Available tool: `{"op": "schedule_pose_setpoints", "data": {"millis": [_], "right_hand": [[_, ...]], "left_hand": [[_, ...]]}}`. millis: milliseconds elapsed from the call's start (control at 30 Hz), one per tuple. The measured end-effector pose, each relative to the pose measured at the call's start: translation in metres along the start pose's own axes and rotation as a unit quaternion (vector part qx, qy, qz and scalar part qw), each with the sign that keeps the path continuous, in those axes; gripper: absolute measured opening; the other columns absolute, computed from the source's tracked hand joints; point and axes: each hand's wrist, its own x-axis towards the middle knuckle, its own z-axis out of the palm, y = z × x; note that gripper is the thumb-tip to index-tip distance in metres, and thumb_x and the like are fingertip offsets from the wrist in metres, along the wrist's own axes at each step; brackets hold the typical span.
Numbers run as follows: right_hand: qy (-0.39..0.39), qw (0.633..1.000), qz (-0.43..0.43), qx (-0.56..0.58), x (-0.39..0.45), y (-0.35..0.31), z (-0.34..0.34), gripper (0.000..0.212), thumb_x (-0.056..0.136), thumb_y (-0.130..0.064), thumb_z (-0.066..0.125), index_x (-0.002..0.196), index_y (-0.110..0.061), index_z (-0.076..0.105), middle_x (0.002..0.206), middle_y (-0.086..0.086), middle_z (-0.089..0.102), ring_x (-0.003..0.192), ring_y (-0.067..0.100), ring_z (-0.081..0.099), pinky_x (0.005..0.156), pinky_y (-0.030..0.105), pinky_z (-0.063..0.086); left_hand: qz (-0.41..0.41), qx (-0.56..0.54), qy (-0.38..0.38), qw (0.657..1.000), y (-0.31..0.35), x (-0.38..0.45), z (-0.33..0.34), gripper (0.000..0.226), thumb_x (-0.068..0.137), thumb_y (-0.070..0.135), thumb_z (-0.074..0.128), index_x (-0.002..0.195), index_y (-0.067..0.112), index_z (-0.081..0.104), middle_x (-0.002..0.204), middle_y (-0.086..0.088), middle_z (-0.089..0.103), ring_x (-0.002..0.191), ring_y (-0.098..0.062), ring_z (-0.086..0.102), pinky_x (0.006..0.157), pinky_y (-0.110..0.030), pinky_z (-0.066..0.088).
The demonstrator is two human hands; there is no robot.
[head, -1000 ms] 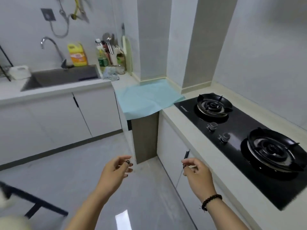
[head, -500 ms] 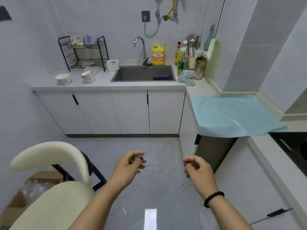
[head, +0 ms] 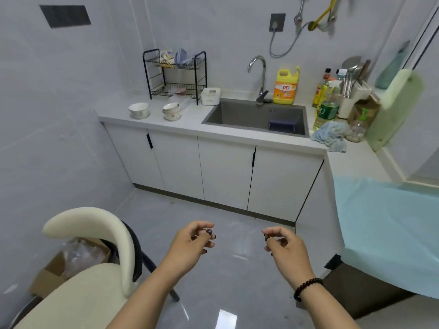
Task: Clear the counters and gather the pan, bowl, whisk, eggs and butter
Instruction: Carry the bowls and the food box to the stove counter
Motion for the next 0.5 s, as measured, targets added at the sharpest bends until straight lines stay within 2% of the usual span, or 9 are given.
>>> {"op": "schedule_pose_setpoints", "data": {"millis": [200, 367, 500], "right_hand": [[-0.051, 0.998, -0.023, 0.001, 0.101, -0.027, 0.005, 0.025, 0.087, -0.004, 0.056, 0.082, -0.025, 0.067, 0.087, 0.000, 0.065, 0.079, 0.022, 0.065, 0.059, 0.016, 0.044], [-0.080, 0.996, -0.028, 0.003, 0.164, -0.045, 0.018, 0.024, 0.087, -0.004, 0.057, 0.083, -0.026, 0.068, 0.092, 0.000, 0.066, 0.082, 0.028, 0.064, 0.065, 0.021, 0.049], [-0.102, 0.994, -0.034, -0.010, 0.203, -0.058, 0.039, 0.024, 0.087, -0.004, 0.057, 0.082, -0.026, 0.067, 0.091, 0.001, 0.066, 0.081, 0.028, 0.064, 0.059, 0.013, 0.045]], "left_hand": [[-0.018, -0.003, 0.032, 0.999, 0.037, 0.066, 0.019, 0.021, 0.099, 0.012, 0.047, 0.109, 0.022, 0.063, 0.095, 0.001, 0.070, 0.083, -0.009, 0.070, 0.067, -0.017, 0.053], [-0.028, -0.029, 0.061, 0.997, 0.056, 0.119, 0.019, 0.023, 0.099, 0.008, 0.046, 0.106, 0.022, 0.064, 0.094, -0.002, 0.070, 0.076, -0.005, 0.068, 0.065, -0.015, 0.052], [-0.035, -0.056, 0.090, 0.994, 0.062, 0.156, 0.001, 0.024, 0.098, 0.008, 0.046, 0.106, 0.021, 0.064, 0.094, -0.002, 0.070, 0.075, -0.005, 0.068, 0.066, -0.016, 0.052]]}}
